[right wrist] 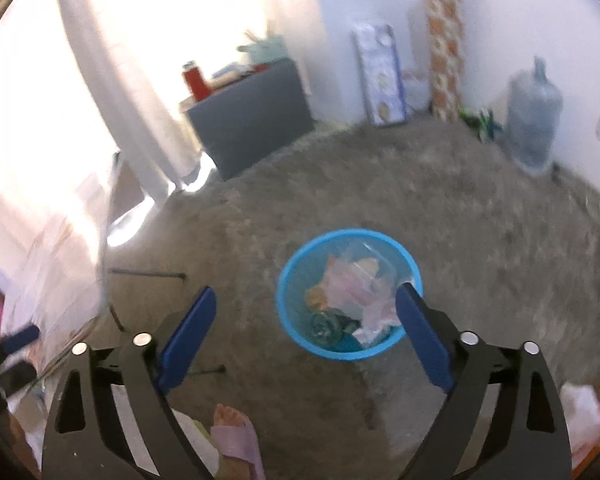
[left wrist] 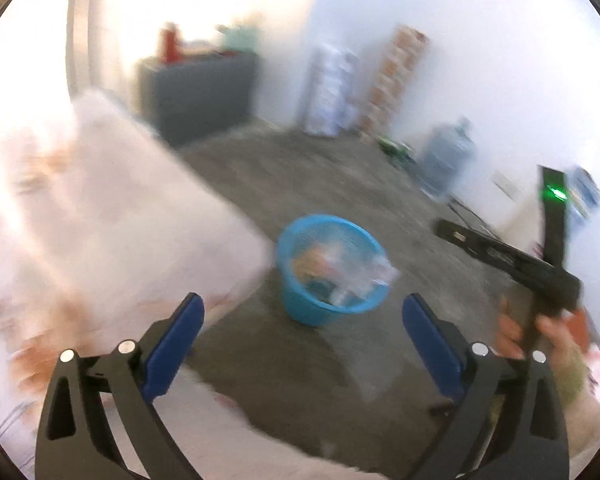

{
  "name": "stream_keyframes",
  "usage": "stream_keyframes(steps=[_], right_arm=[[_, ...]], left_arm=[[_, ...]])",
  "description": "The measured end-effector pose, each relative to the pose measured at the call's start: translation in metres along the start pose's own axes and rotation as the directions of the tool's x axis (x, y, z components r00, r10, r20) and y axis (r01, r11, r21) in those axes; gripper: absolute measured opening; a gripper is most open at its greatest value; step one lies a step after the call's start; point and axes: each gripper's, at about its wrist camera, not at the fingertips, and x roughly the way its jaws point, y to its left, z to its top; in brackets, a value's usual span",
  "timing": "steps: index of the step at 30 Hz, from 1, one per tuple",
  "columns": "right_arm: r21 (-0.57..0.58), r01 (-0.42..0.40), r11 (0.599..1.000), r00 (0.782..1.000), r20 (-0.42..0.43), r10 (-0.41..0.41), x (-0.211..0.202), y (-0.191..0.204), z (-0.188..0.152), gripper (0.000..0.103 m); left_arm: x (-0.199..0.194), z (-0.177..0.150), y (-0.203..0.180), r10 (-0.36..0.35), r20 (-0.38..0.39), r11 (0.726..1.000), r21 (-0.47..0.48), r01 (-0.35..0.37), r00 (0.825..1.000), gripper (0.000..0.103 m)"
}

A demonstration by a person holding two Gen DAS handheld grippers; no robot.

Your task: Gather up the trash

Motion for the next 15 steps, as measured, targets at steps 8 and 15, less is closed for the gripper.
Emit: stream_keyframes(steps=[8,15], right_arm=[[-0.182,0.02,0.983,0.995,0.098,-0.002,-0.047,0.098,-0.015,0.095],[-0.182,0.042,0.982,0.981,0.192,-0.006,-0.091,0.124,-0.04,0.095]], left_arm=[[-0.081,-0.026,0.045,0.225,0.163,0.965,-0.171,-0.197,0.961,0.097],[-0.12,-0.037,0.048,0.335,0.213,0.93,-0.228,-0.287,0.918,0.097]])
